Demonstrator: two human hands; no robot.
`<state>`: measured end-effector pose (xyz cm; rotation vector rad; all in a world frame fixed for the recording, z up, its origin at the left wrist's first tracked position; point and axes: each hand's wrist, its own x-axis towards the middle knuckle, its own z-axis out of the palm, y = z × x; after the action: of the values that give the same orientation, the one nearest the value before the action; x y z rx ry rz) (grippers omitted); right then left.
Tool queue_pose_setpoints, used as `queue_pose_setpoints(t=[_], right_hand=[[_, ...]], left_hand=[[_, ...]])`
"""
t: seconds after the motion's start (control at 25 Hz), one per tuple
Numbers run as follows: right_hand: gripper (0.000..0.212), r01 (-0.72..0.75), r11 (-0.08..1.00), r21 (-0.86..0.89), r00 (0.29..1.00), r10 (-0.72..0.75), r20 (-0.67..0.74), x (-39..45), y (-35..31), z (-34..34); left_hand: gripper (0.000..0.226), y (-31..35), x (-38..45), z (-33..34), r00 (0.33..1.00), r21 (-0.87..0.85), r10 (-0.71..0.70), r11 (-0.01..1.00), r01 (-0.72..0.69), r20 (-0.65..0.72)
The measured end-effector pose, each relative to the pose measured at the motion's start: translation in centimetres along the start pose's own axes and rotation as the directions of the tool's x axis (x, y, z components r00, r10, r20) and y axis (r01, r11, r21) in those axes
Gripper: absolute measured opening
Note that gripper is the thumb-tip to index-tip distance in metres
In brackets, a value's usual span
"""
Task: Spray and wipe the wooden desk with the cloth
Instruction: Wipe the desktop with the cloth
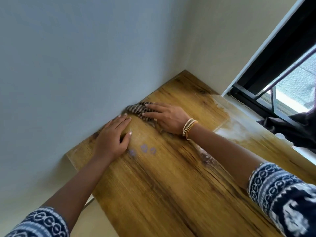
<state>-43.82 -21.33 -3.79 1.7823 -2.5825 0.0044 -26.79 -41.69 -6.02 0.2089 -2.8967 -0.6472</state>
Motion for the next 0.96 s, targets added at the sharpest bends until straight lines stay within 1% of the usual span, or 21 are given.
queue_pose_setpoints(t=[0.04, 0.08, 0.12, 0.16, 0.2, 0.28, 0.32, 0.36, 0.4, 0.44, 0.48, 0.56, 0.6, 0.64, 0.68, 0.72, 0.76, 0.8, 0.84, 0.88, 0.96], right_hand=[[0.049, -0.088, 0.996, -0.019, 0.996, 0.089, 0.007, 0.7, 1.8, -0.2], [0.048, -0.23, 0.972, -0.045, 0.973, 0.23, 0.003, 1.5, 4.1, -0.3], [0.048, -0.394, 0.917, -0.064, 0.918, 0.395, 0.009, 2.2, 6.6, -0.3], [0.048, -0.545, 0.836, -0.065, 0.836, 0.547, 0.036, 2.8, 9.0, -0.3], [0.047, -0.662, 0.749, -0.038, 0.746, 0.663, 0.064, 3.3, 11.1, -0.2], [0.047, -0.801, 0.598, 0.009, 0.597, 0.799, 0.074, 4.1, 13.5, 0.0], [0.047, -0.834, 0.552, 0.007, 0.551, 0.832, 0.064, 4.5, 13.8, 0.0], [0.047, -0.846, 0.534, -0.007, 0.532, 0.844, 0.061, 4.9, 13.5, -0.1], [0.047, -0.842, 0.539, -0.022, 0.537, 0.841, 0.063, 5.2, 12.6, -0.4], [0.047, -0.823, 0.567, -0.028, 0.565, 0.823, 0.057, 5.3, 11.5, -0.8], [0.047, -0.788, 0.615, -0.03, 0.613, 0.789, 0.046, 5.0, 10.2, -1.1], [0.048, -0.659, 0.75, -0.048, 0.751, 0.66, -0.001, 3.9, 6.4, -0.9], [0.049, -0.556, 0.83, -0.045, 0.831, 0.555, -0.031, 3.0, 3.8, -0.6], [0.05, -0.418, 0.908, -0.025, 0.908, 0.417, -0.037, 2.0, 1.0, -0.3], [0.05, -0.265, 0.964, -0.003, 0.964, 0.264, -0.033, 1.0, -1.3, 0.1], [0.05, -0.134, 0.991, 0.005, 0.991, 0.134, -0.022, 0.3, -2.5, 0.4], [0.049, -0.047, 0.999, 0.006, 0.999, 0.047, -0.003, 0.3, -2.2, 0.5], [0.048, -0.027, 1.0, 0.0, 1.0, 0.027, 0.008, 0.6, -1.1, 0.4], [0.048, -0.092, 0.996, -0.012, 0.996, 0.092, 0.012, 1.3, 0.7, 0.0], [0.047, -0.213, 0.977, -0.024, 0.977, 0.213, 0.011, 2.0, 2.8, -0.2], [0.045, -0.482, 0.876, -0.028, 0.876, 0.483, 0.004, 2.5, 7.5, -0.6]], left_hand=[[0.057, -0.1, 0.1, 0.0, 1.0, -0.006, -0.004, 1.0, 0.004, 0.001], [0.057, -0.1, 0.1, 0.0, 1.0, -0.011, -0.007, 1.0, 0.007, 0.004], [0.057, -0.1, 0.1, 0.1, 1.0, -0.013, -0.01, 1.0, 0.01, 0.006], [0.057, -0.1, 0.1, 0.1, 1.0, -0.015, -0.011, 1.0, 0.011, 0.005], [0.057, -0.1, 0.1, 0.2, 1.0, -0.015, -0.014, 1.0, 0.014, 0.004], [0.057, -0.1, 0.1, 0.3, 1.0, -0.009, -0.015, 1.0, 0.015, 0.004], [0.057, -0.2, 0.1, 0.3, 1.0, -0.008, -0.014, 1.0, 0.014, 0.001], [0.057, -0.2, 0.1, 0.3, 1.0, -0.008, -0.015, 1.0, 0.015, -0.003], [0.057, -0.3, 0.1, 0.3, 1.0, -0.008, -0.013, 1.0, 0.013, -0.005], [0.057, -0.2, 0.1, 0.3, 1.0, -0.006, -0.009, 1.0, 0.009, -0.005], [0.057, -0.2, 0.1, 0.3, 1.0, -0.003, -0.007, 1.0, 0.007, -0.004], [0.056, -0.3, 0.1, 0.4, 1.0, -0.002, -0.002, 1.0, 0.002, -0.005], [0.056, -0.3, 0.1, 0.4, 1.0, -0.004, 0.002, 1.0, -0.002, -0.006], [0.056, -0.3, 0.1, 0.4, 1.0, -0.004, 0.003, 1.0, -0.003, -0.007], [0.056, -0.3, 0.1, 0.4, 1.0, 0.004, 0.003, 1.0, -0.003, -0.007], [0.056, -0.2, 0.2, 0.4, 1.0, 0.014, 0.002, 1.0, -0.002, -0.008], [0.056, -0.2, 0.2, 0.4, 1.0, 0.02, -0.001, 1.0, 0.001, -0.01], [0.055, -0.2, 0.2, 0.4, 1.0, 0.019, -0.003, 1.0, 0.003, -0.012], [0.054, -0.2, 0.2, 0.3, 1.0, 0.011, -0.004, 1.0, 0.004, -0.014], [0.053, -0.3, 0.1, 0.4, 1.0, 0.001, -0.002, 1.0, 0.002, -0.011], [0.053, -0.3, 0.1, 0.4, 1.0, -0.003, 0.0, 1.0, 0.0, -0.005]])
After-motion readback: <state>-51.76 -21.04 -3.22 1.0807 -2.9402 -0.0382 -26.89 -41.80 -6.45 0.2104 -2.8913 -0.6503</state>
